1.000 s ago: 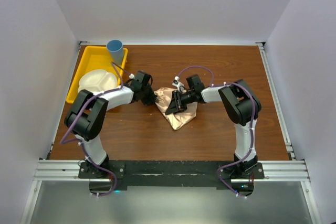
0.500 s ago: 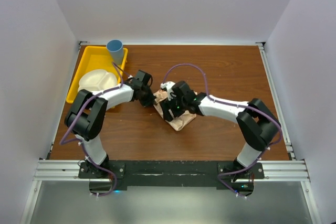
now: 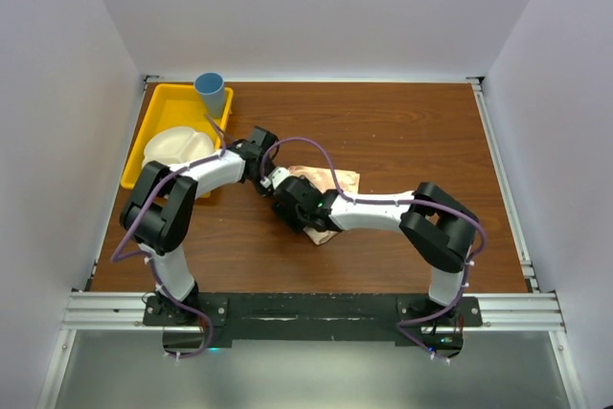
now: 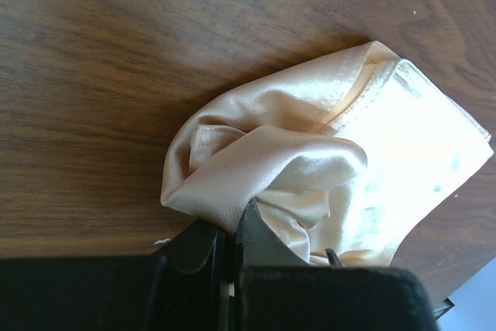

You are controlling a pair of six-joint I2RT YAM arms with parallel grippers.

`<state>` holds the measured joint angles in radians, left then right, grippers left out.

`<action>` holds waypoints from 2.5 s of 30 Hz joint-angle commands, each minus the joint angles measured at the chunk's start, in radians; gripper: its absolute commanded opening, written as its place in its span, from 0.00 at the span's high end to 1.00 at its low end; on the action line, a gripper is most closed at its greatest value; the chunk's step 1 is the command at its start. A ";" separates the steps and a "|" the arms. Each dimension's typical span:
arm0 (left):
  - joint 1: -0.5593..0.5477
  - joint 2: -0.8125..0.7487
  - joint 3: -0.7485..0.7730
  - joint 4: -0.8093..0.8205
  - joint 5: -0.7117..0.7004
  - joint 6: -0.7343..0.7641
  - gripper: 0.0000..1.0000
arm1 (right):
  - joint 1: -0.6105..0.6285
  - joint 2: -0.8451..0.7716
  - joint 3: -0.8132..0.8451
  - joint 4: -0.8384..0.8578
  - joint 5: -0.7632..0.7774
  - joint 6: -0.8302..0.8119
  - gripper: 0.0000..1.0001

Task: Fold the napkin, place the utensils inside, and roll it up
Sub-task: Roll the napkin with the utensil

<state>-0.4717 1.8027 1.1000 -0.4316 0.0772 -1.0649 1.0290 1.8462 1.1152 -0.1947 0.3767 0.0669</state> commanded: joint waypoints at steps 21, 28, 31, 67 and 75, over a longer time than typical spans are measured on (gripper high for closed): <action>0.007 -0.161 -0.069 0.139 -0.076 0.350 0.65 | -0.234 0.036 -0.106 0.157 -0.643 0.214 1.00; 0.005 -0.327 -0.141 0.235 -0.137 0.419 0.44 | -0.440 0.201 -0.117 0.371 -1.160 0.462 1.00; 0.005 -0.367 -0.204 0.338 -0.053 0.419 0.44 | -0.501 0.309 -0.135 0.544 -1.331 0.658 1.00; -0.018 0.073 -0.353 0.737 0.162 0.270 0.94 | -0.455 0.015 0.044 -0.162 -0.810 0.158 0.40; -0.019 0.101 -0.307 0.677 0.156 0.289 0.95 | -0.261 -0.100 0.057 -0.313 -0.429 0.076 0.33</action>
<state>-0.4808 1.8416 0.7929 0.4137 0.2726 -0.8268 0.7021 1.8034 1.1629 -0.3893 -0.3130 0.2150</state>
